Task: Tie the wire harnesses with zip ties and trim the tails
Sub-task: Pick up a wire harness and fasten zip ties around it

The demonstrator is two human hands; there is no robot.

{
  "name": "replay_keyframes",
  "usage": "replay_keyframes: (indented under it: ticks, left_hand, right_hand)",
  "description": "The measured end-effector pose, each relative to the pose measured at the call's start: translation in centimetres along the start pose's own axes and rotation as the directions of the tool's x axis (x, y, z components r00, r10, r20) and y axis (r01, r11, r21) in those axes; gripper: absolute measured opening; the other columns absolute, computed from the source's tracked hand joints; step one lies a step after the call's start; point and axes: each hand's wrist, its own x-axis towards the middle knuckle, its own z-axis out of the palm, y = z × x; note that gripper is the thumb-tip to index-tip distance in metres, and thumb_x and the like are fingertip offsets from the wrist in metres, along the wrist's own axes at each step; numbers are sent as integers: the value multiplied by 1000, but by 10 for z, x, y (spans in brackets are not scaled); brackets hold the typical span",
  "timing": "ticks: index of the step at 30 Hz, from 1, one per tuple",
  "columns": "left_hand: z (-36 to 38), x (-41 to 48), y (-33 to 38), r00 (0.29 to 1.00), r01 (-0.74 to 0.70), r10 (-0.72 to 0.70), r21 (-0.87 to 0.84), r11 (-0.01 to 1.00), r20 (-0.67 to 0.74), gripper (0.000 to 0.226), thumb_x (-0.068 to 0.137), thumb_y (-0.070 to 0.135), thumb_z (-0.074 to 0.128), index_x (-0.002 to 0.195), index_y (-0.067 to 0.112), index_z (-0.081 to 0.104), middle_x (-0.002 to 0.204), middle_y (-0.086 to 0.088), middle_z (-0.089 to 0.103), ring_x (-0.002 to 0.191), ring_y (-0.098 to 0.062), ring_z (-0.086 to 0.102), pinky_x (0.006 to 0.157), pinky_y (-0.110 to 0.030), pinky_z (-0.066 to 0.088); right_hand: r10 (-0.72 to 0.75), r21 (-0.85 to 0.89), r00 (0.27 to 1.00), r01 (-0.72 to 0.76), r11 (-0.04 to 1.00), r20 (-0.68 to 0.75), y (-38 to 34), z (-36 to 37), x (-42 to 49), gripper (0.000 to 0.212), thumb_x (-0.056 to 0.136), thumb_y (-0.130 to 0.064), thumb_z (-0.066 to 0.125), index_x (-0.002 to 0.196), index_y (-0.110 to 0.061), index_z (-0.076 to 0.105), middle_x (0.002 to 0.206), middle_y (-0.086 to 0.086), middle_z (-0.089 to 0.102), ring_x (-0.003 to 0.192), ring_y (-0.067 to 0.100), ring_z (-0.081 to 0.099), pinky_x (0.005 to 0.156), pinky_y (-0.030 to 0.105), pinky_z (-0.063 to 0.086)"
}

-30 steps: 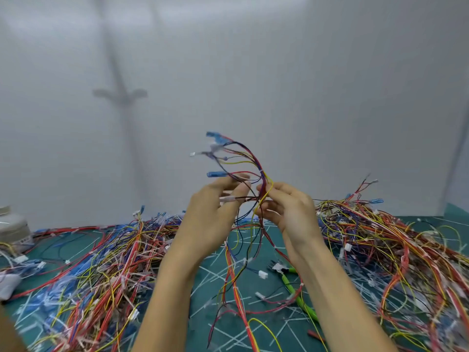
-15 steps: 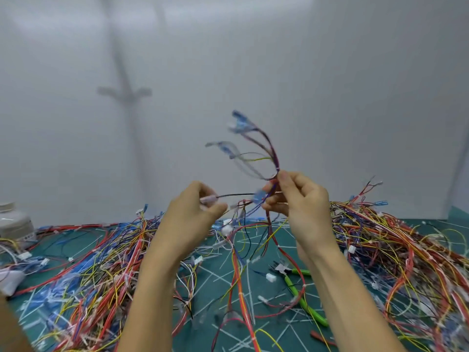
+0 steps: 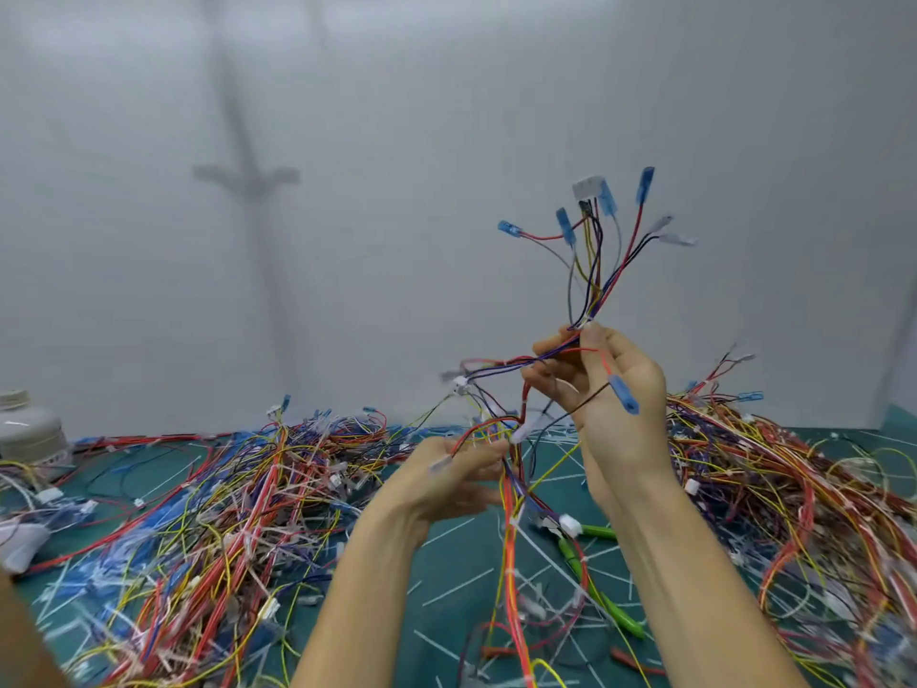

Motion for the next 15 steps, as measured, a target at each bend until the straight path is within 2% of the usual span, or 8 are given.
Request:
replay_keyframes:
  ticks: [2, 4, 6, 7, 9, 11, 12, 15]
  left_hand:
    - [0, -5, 13, 997, -69, 66, -88, 994, -37, 14, 90, 21, 67, 99, 11, 72, 71, 3, 72, 60, -12, 65, 74, -30, 50]
    - [-7, -14, 26, 985, -140, 123, -137, 981, -125, 8, 93, 9, 60, 92, 6, 68, 67, 0, 71, 56, -12, 65, 64, -25, 50]
    - [-20, -23, 36, 957, -200, 147, -205, 958, -248, 10, 95, 6, 57, 88, 4, 64, 64, -4, 69, 54, -15, 64, 51, -23, 46]
    - [-28, -27, 38, 937, -222, 143, -228, 948, -320, 11, 96, 8, 56, 88, 4, 63, 64, -4, 67, 55, -16, 61, 50, -23, 43]
    - [-44, -32, 39, 881, -264, 125, -255, 930, -456, 10, 97, 12, 56, 89, 9, 62, 58, 1, 64, 51, -11, 57, 50, -23, 40]
    - [-56, -33, 38, 812, -341, 132, -278, 898, -568, 15, 98, 13, 56, 84, 14, 59, 49, 7, 62, 42, -4, 56, 46, -19, 41]
    - [-59, -33, 38, 770, -385, 144, -273, 882, -621, 18, 99, 13, 55, 81, 17, 57, 50, 7, 62, 42, -2, 55, 49, -20, 42]
    - [-64, -29, 38, 635, -467, 202, -162, 869, -746, 13, 101, 11, 50, 90, 17, 52, 77, 2, 60, 49, -2, 60, 62, -28, 42]
  right_hand:
    - [3, 18, 1000, -3, 1000, -15, -1, -3, 2, 29, 105, -14, 42, 84, -4, 59, 69, 6, 70, 59, 15, 67, 61, 26, 58]
    - [-6, 44, 1000, 7, 999, -28, -5, -7, 6, 26, 105, -12, 42, 88, -3, 59, 72, 8, 71, 61, 17, 68, 62, 26, 59]
    - [-16, 46, 998, 19, 999, -54, -10, -12, 8, 24, 105, -9, 42, 89, -2, 59, 74, 9, 71, 62, 18, 68, 63, 26, 59]
    - [-19, 33, 997, 22, 999, -73, -12, -15, 9, 23, 104, -8, 42, 89, -2, 59, 74, 9, 71, 62, 17, 68, 63, 26, 59]
    - [-28, -38, 993, 23, 999, -112, -15, -18, 10, 24, 104, -9, 43, 90, -2, 60, 75, 8, 71, 63, 17, 68, 63, 26, 59]
    - [-31, -121, 989, 14, 993, -142, -15, -18, 11, 25, 104, -10, 44, 87, -5, 61, 74, 6, 72, 62, 16, 68, 61, 25, 58]
    - [-26, -152, 988, 3, 988, -152, -14, -17, 11, 25, 104, -10, 45, 87, -5, 62, 73, 5, 72, 61, 16, 68, 60, 24, 57]
    - [1, -206, 984, -38, 978, -178, -11, -16, 10, 20, 102, -12, 49, 90, -5, 64, 73, 3, 74, 62, 13, 68, 56, 21, 56]
